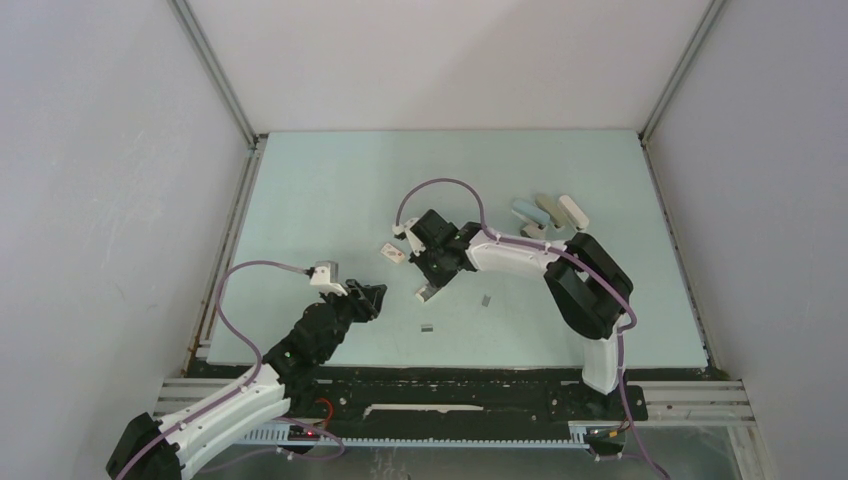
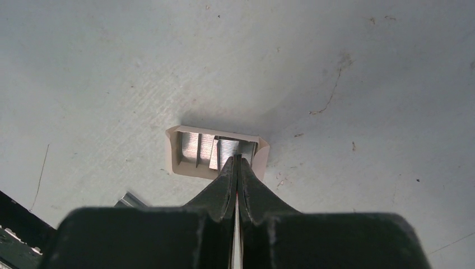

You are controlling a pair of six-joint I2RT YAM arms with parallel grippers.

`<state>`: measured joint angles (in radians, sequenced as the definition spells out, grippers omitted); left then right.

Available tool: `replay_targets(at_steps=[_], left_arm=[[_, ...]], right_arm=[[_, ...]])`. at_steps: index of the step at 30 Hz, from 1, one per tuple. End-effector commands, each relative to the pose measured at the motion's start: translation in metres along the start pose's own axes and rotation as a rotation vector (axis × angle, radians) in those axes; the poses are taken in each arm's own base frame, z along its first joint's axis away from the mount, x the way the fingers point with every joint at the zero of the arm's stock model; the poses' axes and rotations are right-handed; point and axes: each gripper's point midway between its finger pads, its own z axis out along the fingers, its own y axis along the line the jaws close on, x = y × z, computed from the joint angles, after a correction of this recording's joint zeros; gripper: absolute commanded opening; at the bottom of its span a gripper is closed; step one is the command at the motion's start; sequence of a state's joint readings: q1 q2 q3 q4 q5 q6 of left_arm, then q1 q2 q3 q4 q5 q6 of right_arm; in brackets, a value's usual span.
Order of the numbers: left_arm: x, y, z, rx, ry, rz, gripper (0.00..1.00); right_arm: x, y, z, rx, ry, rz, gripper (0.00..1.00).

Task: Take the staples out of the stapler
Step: Place the staple in the staple box.

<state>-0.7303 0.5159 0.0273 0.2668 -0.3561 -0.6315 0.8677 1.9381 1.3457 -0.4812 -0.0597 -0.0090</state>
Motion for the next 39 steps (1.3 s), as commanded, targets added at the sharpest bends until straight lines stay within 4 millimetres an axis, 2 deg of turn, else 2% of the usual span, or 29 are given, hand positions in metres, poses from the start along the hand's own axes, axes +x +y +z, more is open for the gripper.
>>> replay_targets(at_steps=[1, 17, 29, 36, 39], left_arm=[[0.019, 0.022, -0.002, -0.050, 0.020, 0.002, 0.52], [0.019, 0.021, -0.002, -0.048, 0.020, 0.003, 0.52], [0.019, 0.020, -0.002, -0.046, 0.020, 0.004, 0.52], [0.018, 0.020, -0.002, -0.045, 0.020, 0.004, 0.52], [0.018, 0.019, -0.002, -0.043, 0.020, 0.003, 0.52]], right_arm=[[-0.011, 0.004, -0.002, 0.009, -0.022, -0.034, 0.05], [-0.006, -0.004, 0.000, 0.041, -0.004, -0.034, 0.06], [-0.006, -0.006, 0.000, 0.048, -0.002, -0.038, 0.11], [-0.013, -0.002, -0.010, 0.037, -0.029, -0.054, 0.14], [-0.021, 0.002, -0.022, 0.035, -0.063, -0.072, 0.14]])
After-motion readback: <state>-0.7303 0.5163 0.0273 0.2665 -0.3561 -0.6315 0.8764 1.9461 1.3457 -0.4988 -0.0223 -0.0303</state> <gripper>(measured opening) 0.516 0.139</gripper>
